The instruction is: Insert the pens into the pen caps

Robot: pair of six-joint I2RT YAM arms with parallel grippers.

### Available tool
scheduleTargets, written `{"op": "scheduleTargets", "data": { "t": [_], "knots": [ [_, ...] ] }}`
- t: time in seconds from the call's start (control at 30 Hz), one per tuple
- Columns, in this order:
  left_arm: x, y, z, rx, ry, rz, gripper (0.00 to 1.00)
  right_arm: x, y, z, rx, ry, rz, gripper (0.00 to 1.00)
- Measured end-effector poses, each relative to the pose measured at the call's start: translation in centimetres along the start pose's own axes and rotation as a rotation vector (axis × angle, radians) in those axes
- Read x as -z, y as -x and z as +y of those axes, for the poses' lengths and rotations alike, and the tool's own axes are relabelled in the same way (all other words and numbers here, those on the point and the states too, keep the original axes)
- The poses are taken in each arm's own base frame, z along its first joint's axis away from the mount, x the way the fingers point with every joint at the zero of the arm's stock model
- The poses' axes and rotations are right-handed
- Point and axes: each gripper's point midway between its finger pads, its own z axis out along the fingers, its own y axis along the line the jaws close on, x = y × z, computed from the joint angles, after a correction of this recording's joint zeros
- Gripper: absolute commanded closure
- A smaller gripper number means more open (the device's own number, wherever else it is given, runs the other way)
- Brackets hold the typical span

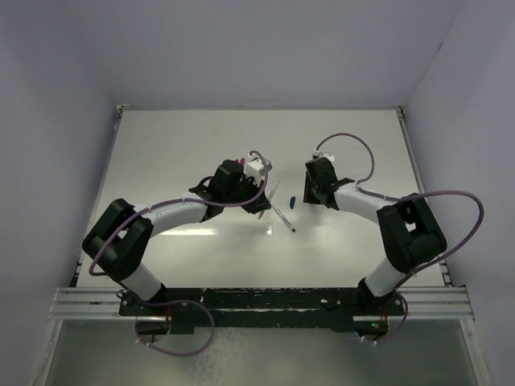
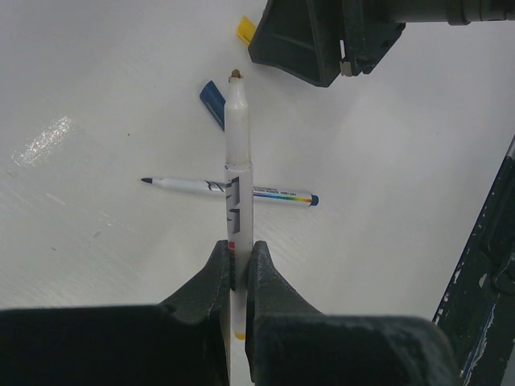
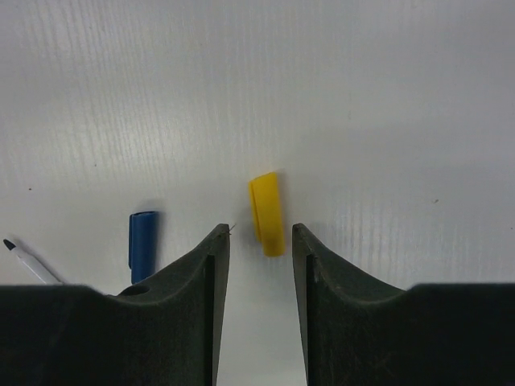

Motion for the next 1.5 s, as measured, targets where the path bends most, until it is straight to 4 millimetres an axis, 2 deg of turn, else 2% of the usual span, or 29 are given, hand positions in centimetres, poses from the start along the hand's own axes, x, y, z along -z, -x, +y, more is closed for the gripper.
{"op": "scheduleTargets", "data": {
  "t": [0.33, 0.57, 0.77, 0.83, 0.93, 1.03, 1.5],
  "knots": [
    [0.0, 0.2, -0.1, -0.002, -0.005, -0.006, 1.0, -0.9, 0.5, -0.3, 0.005, -0.019, 0.004, 0.62],
    [0.0, 0.2, -0.1, -0.002, -0.005, -0.006, 1.0, -1.7, 0.0, -0.5, 0.007, -0.029, 0.021, 0.63],
    [0.0, 0.2, -0.1, -0.001, -0.005, -0.006, 1.0, -1.8, 0.0, -0.5, 0.007, -0.029, 0.02, 0.7],
    [0.0, 0.2, -0.1, 0.001, -0.005, -0.006, 1.0, -1.8, 0.0, -0.5, 0.006, -0.029, 0.02, 0.76],
    [0.0, 0.2, -0.1, 0.006, -0.004, -0.007, 1.0, -1.8, 0.0, -0.5, 0.005, -0.029, 0.021, 0.93],
    [0.0, 0.2, -0.1, 0.014, -0.004, -0.007, 1.0, -1.8, 0.0, -0.4, -0.002, -0.026, 0.019, 0.99],
    [0.0, 0.2, 0.0, 0.017, 0.004, -0.008, 1.0, -1.7, 0.3, -0.4, -0.014, -0.022, 0.009, 1.0]
  ]
}}
